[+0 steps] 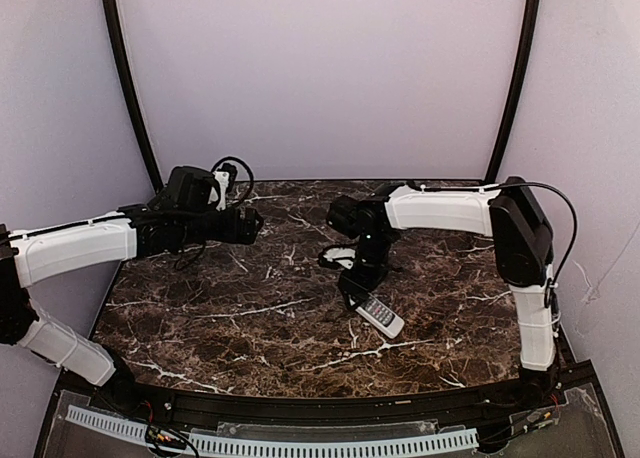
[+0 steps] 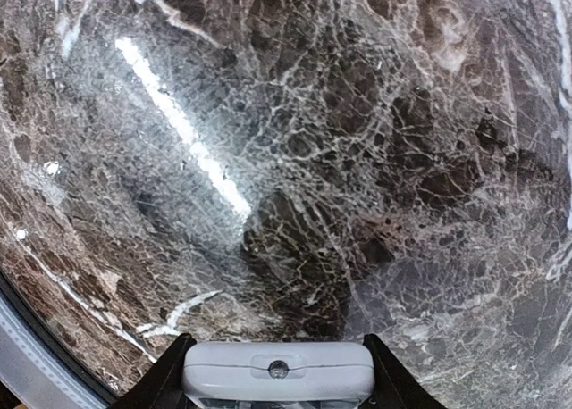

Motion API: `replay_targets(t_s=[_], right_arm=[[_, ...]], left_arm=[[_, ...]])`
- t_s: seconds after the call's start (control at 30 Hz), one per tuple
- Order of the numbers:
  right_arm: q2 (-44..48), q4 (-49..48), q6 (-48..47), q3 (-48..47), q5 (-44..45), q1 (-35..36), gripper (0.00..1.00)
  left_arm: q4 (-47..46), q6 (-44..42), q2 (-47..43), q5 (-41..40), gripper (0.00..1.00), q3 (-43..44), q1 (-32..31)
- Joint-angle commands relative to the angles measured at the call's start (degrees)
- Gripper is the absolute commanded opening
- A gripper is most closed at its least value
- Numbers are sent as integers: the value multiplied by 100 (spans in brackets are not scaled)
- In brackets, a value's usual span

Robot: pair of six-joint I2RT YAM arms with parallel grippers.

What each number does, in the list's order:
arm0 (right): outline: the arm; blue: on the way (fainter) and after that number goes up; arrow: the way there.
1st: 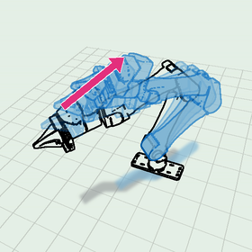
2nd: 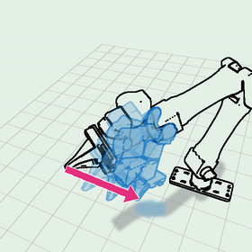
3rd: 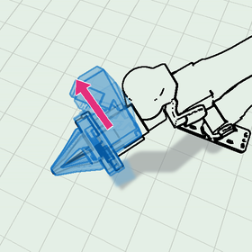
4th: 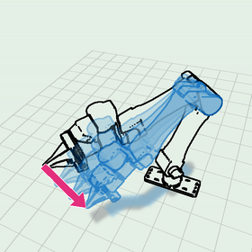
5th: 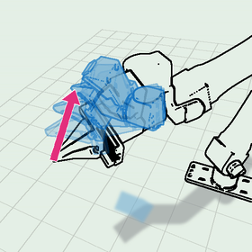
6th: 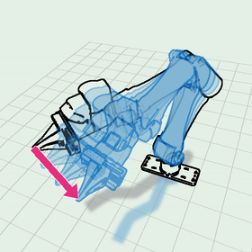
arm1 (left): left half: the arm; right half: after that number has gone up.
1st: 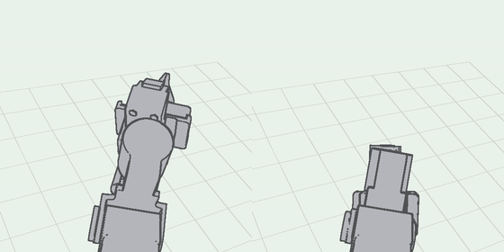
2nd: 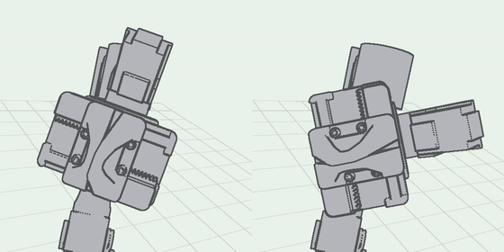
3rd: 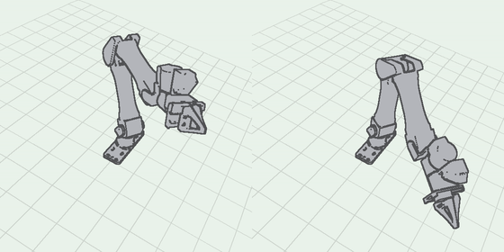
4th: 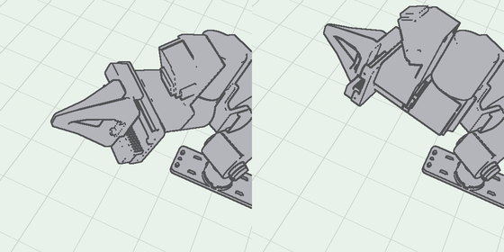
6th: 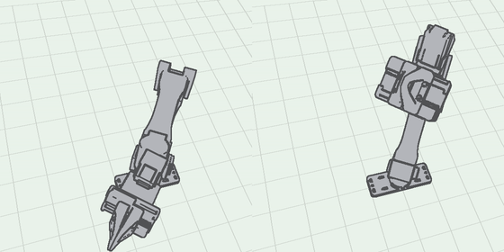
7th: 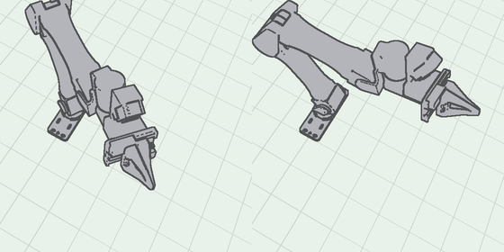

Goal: Load the batteries into the remote control
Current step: Place the remote control at the center of the board, then reset both arms

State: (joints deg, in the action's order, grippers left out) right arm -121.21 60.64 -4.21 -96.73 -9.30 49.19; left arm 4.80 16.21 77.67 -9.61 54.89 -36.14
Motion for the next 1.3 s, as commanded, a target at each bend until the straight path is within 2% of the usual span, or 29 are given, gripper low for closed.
replay_targets(t_s=[0.0,0.27,0.73,0.8,0.9,0.93,1.27], right_arm=[[-417,54,-45,-194,161,84,43],[-705,111,-41,-368,219,165,48],[-777,21,-60,-320,284,216,72],[-764,-16,-63,-319,303,219,78],[-619,-208,-80,-267,261,217,97],[-544,-296,-88,-229,223,214,98],[372,-1423,-190,12,-675,-313,98]], left_arm=[[314,205,-242,-451,99,-77,174],[174,194,-245,-397,99,-189,212],[155,124,-109,-467,99,-181,213],[155,114,-82,-436,99,-174,220],[201,115,-39,-367,98,-122,226],[260,131,5,-340,99,-63,232],[615,135,434,199,99,749,476]])
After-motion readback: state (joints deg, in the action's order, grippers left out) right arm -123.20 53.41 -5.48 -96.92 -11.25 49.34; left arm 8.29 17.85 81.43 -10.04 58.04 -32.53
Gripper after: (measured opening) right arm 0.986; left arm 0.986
